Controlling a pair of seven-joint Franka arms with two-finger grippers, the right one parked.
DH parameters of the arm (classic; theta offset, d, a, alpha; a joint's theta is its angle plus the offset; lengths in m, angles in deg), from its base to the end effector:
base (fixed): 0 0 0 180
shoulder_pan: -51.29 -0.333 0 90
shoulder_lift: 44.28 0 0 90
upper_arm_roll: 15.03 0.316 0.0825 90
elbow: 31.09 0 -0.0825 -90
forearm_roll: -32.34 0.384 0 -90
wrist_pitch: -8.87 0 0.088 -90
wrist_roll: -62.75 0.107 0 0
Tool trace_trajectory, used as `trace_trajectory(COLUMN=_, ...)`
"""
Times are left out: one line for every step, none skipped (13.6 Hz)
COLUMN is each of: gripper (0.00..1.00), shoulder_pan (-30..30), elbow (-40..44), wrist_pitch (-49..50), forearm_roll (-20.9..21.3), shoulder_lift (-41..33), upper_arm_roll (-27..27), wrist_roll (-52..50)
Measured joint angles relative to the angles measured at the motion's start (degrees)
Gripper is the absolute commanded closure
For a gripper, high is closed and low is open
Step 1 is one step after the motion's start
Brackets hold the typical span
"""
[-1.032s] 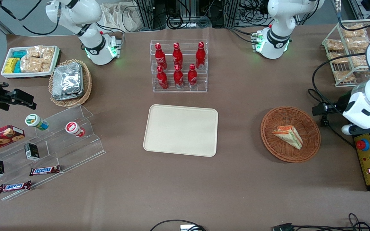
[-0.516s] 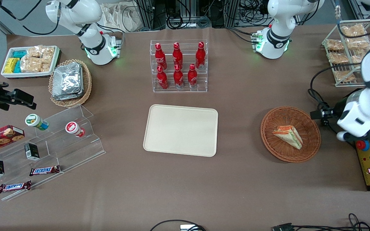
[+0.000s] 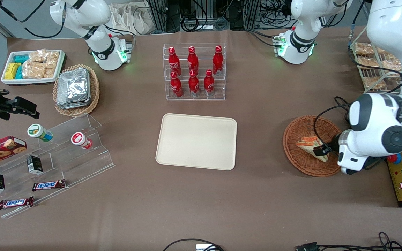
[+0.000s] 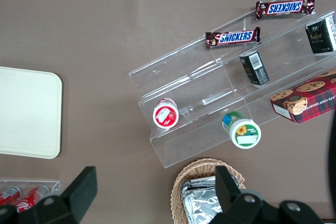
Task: Place sandwich from basket to tray
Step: 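Move the left gripper down over the sandwich in the wicker basket, then close the left gripper on the wrapped sandwich's edge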
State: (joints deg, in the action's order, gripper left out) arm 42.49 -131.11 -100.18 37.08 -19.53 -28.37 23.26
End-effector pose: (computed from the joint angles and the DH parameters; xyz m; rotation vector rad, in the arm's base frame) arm 0.6250 -0.0325 0.3135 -2.9151 -0.8708 0.3851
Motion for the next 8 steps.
trace_trajectory(gripper=0.0, shoulder_pan=0.0, elbow=-0.6, wrist_pitch=-0.3, forearm_roll=0.2, shoulder_lift=0.7, upper_arm_roll=0.0, wrist_roll=-3.2)
trace_trajectory(gripper=0.0, shoulder_pan=0.0, elbow=-0.8, wrist_pitch=-0.6, forearm_roll=0.3, shoulder_lift=1.6, upper_arm_roll=0.1, wrist_roll=-5.4)
trace_trajectory(gripper=0.0, shoulder_pan=0.0, elbow=-0.9, wrist_pitch=-1.1, forearm_roll=0.3, shoulder_lift=2.6, upper_arm_roll=0.2, wrist_roll=-6.7)
trace_trajectory(gripper=0.0, shoulder_pan=-0.2, elbow=-0.9, wrist_pitch=-1.8, forearm_roll=0.4, shoulder_lift=3.4, upper_arm_roll=0.3, wrist_roll=-7.5)
trace_trajectory(gripper=0.0, shoulder_pan=-0.3, elbow=-0.9, wrist_pitch=-2.2, forearm_roll=0.4, shoulder_lift=4.0, upper_arm_roll=0.4, wrist_roll=-8.1)
trace_trajectory(gripper=0.0, shoulder_pan=-0.5, elbow=-0.9, wrist_pitch=-2.3, forearm_roll=0.4, shoulder_lift=4.5, upper_arm_roll=0.4, wrist_roll=-8.5)
trace_trajectory(gripper=0.0, shoulder_pan=-0.5, elbow=-1.0, wrist_pitch=-2.3, forearm_roll=0.4, shoulder_lift=4.8, upper_arm_roll=0.4, wrist_roll=-9.1)
trace_trajectory(gripper=0.0, shoulder_pan=-0.5, elbow=-1.1, wrist_pitch=-2.2, forearm_roll=0.4, shoulder_lift=5.2, upper_arm_roll=0.5, wrist_roll=-9.7)
